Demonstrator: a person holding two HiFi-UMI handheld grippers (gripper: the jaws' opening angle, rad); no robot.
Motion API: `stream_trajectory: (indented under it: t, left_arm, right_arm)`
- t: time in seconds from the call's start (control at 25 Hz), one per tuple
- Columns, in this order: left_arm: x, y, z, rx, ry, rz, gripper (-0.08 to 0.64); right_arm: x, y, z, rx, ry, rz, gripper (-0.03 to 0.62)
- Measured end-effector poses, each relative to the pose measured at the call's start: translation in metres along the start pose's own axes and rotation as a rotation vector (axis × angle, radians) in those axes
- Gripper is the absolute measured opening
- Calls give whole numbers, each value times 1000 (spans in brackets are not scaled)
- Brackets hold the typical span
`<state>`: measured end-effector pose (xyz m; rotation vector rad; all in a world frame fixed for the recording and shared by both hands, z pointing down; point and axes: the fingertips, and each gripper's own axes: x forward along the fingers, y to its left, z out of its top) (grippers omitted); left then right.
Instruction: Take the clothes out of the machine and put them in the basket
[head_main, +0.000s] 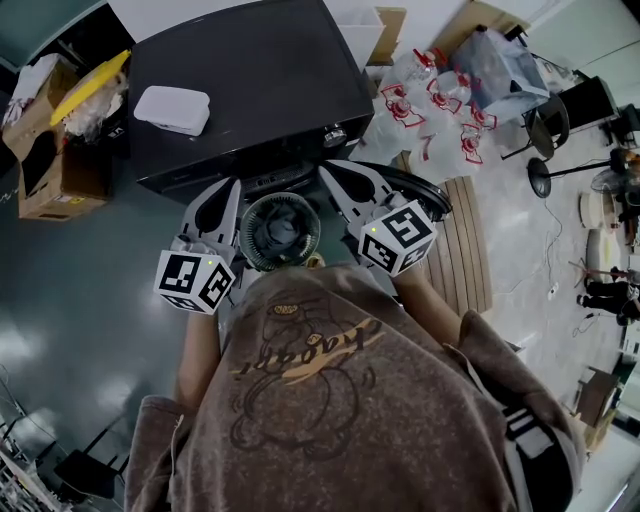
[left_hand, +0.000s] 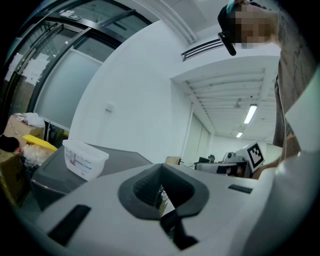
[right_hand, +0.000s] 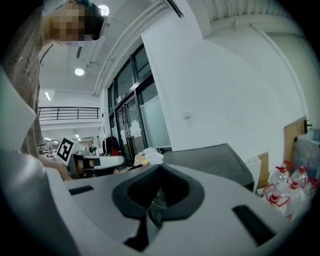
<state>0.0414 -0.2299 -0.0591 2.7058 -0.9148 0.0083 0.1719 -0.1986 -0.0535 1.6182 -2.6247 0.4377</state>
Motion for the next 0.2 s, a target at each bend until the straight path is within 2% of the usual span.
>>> stream_trajectory:
  t: [0.2]
  left_arm:
    - [-6, -2, -2, -3, 5, 14, 6]
  right_arm:
    - [-5, 0, -2, 7, 2, -5, -5]
